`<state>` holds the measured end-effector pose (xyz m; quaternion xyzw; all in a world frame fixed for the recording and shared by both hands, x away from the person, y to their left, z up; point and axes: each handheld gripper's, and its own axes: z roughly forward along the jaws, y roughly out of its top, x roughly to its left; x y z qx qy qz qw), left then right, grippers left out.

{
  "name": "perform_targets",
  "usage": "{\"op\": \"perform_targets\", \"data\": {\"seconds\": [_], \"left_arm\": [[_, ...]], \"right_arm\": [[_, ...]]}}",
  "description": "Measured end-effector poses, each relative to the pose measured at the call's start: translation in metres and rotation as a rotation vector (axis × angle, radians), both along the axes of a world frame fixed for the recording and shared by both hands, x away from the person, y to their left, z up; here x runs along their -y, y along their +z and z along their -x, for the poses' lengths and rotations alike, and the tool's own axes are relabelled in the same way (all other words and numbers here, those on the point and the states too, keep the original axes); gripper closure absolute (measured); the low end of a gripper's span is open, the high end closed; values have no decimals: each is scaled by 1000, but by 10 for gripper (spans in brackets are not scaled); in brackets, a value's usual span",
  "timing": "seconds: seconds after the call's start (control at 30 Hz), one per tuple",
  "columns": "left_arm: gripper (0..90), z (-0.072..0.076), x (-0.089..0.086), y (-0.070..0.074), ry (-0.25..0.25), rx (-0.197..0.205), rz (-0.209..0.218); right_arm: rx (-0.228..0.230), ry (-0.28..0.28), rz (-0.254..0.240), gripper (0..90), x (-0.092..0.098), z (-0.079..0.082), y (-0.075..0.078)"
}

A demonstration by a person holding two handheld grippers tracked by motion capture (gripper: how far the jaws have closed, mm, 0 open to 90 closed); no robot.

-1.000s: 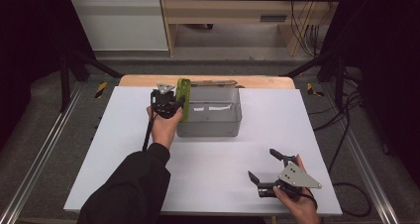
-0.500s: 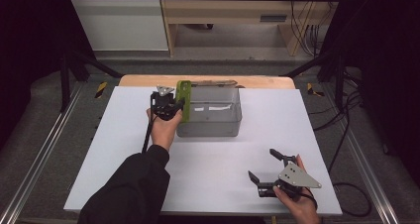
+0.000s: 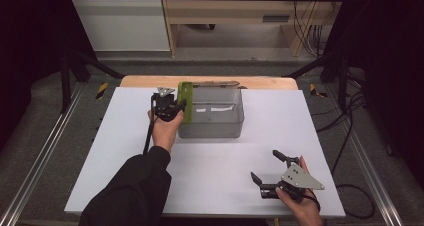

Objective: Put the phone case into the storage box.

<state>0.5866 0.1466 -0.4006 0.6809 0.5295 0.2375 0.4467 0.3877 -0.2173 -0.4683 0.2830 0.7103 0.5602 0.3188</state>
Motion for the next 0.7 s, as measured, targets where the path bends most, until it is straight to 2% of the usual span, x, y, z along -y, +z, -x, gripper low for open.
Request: {"op": "perform_targets", "data": {"seconds": [0.33,0.7], "left_arm": [[771,-2,0,-2,3,-9,10],[771,-1,3,-2,3,-14,6]], "right_arm": [[15,-1,-10,23,0,1,2],[4,0,4,25,-3,1,1]]}}
